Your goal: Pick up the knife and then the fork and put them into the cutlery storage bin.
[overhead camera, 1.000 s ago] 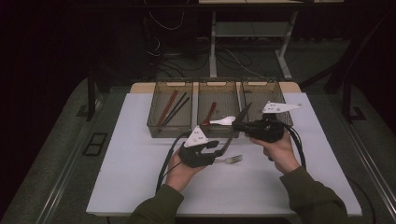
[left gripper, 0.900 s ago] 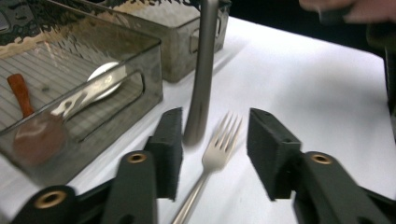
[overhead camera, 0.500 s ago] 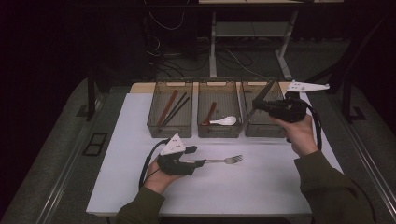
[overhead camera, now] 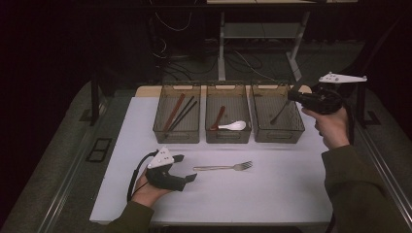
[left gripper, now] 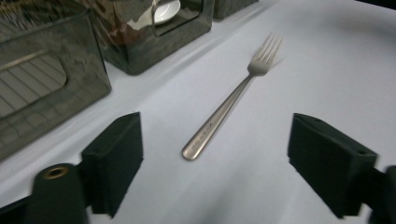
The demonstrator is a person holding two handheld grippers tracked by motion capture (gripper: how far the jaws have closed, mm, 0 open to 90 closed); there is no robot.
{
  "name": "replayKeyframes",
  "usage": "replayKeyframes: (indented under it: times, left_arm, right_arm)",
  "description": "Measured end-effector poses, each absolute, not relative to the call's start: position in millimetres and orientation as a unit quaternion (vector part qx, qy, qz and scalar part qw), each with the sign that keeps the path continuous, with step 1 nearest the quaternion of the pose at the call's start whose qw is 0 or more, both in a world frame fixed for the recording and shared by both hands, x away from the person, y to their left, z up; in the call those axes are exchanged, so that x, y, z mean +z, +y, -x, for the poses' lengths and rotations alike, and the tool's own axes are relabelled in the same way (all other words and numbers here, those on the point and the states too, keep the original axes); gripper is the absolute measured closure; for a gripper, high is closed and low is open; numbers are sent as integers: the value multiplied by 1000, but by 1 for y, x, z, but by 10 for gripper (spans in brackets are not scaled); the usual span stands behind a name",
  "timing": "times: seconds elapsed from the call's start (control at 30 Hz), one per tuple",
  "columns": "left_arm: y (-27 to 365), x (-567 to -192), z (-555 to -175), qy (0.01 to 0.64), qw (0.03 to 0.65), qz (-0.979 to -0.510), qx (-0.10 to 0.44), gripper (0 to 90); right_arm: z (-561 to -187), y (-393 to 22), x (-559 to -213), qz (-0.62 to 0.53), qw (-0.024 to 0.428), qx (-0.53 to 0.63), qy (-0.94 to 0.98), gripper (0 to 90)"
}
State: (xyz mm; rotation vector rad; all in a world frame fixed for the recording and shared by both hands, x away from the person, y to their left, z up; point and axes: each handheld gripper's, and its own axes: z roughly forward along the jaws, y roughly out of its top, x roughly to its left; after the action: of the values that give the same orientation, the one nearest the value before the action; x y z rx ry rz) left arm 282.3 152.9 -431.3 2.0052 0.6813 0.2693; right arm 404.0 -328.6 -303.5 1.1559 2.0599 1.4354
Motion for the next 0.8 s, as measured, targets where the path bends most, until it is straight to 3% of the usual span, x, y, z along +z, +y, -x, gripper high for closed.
replayKeyframes:
  times: [0.27, 0.8]
  left_arm:
    - [150, -435, -281, 283, 474, -827, 104, 11]
    - [149, -434, -279, 278, 476, -829, 96, 0]
  right_arm:
    - [-411, -348, -314, -435, 203, 449, 754, 883]
    - [-418, -357, -333, -454, 183, 375, 787, 883]
